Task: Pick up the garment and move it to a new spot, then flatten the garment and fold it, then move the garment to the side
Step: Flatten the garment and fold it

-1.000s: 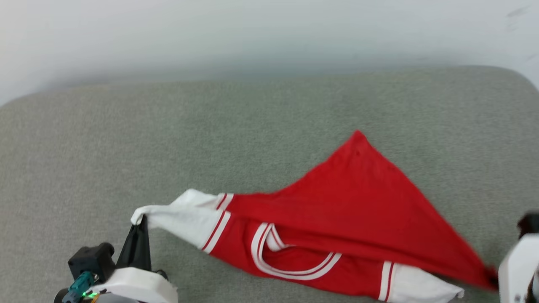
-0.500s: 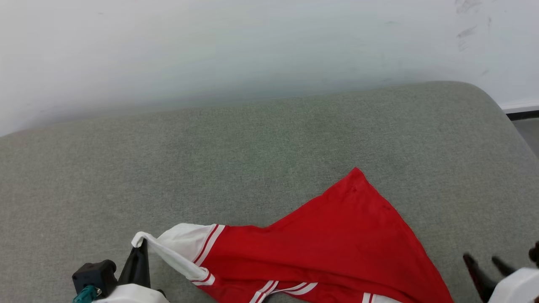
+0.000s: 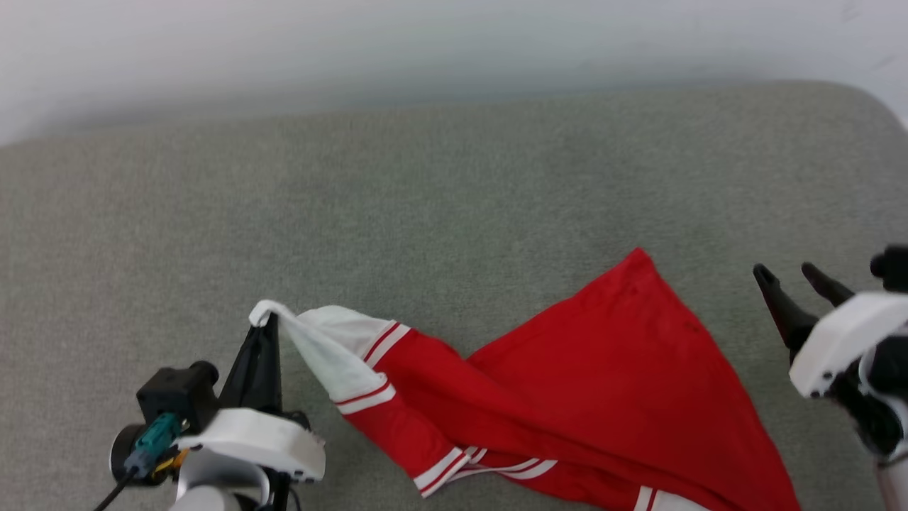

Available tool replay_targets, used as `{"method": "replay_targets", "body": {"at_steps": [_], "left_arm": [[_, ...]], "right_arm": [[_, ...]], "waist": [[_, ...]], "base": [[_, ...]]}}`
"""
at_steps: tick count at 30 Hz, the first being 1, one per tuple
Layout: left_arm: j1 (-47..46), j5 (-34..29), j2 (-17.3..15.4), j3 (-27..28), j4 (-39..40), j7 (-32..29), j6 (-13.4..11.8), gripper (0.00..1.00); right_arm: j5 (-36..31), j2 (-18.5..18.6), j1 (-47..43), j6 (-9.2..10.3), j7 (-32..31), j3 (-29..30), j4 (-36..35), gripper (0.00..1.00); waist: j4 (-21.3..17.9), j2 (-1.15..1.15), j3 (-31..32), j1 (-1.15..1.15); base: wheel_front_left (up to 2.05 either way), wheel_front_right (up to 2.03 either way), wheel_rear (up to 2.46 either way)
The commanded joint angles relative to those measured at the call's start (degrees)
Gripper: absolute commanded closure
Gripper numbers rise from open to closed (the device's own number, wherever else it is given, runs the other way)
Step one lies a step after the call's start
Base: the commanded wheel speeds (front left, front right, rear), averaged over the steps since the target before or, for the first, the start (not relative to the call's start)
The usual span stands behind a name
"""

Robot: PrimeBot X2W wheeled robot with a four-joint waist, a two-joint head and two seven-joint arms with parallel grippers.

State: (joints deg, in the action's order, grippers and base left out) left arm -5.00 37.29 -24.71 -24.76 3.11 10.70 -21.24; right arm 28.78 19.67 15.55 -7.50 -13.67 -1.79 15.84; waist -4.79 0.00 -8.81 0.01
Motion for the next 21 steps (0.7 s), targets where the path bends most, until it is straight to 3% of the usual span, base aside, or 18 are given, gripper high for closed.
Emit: {"method": "replay_targets", "body": {"at_steps": [1, 5, 10, 15, 21], "left_arm": [[-1.51, -0.39, 0.27, -0.06, 0.17, 0.2, 0.21, 1.0], [-4.79, -1.5, 1.02, -0.92, 0.77, 0.55, 0.93, 1.0], [-7.97, -2.33, 2.2, -1.65, 1.3, 1.2, 1.58, 1.0], [-9.96, -2.53, 3.15, -2.21, 0.37, 1.78, 2.6, 1.0], [-10.87, -2.15, 4.0, -2.72, -1.28, 2.32, 3.59, 1.0]], "right_arm": [[0.78, 0.74, 2.54, 0.02, -1.85, -1.08, 0.74, 0.0], [3.28, 3.47, 10.48, 0.03, -14.02, -5.97, 3.15, 0.0], [5.85, 4.29, 18.05, 0.02, -27.24, -9.3, 5.74, 0.0], [5.56, 3.51, 21.83, 0.03, -33.15, -12.54, 9.18, 0.0], [7.71, 1.99, 19.31, -0.06, -37.99, -17.31, 14.33, 0.0]], "waist": [[1.73, 0.0, -3.23, -0.01], [3.6, 0.0, -7.07, -0.01], [5.52, 0.0, -10.65, -0.01], [7.08, 0.0, -13.21, -0.01], [8.13, 0.0, -14.02, -0.01]], "base": [[0.0, 0.0, 0.0], [0.0, 0.0, 0.0], [0.0, 0.0, 0.0], [0.0, 0.0, 0.0], [0.0, 0.0, 0.0]]}}
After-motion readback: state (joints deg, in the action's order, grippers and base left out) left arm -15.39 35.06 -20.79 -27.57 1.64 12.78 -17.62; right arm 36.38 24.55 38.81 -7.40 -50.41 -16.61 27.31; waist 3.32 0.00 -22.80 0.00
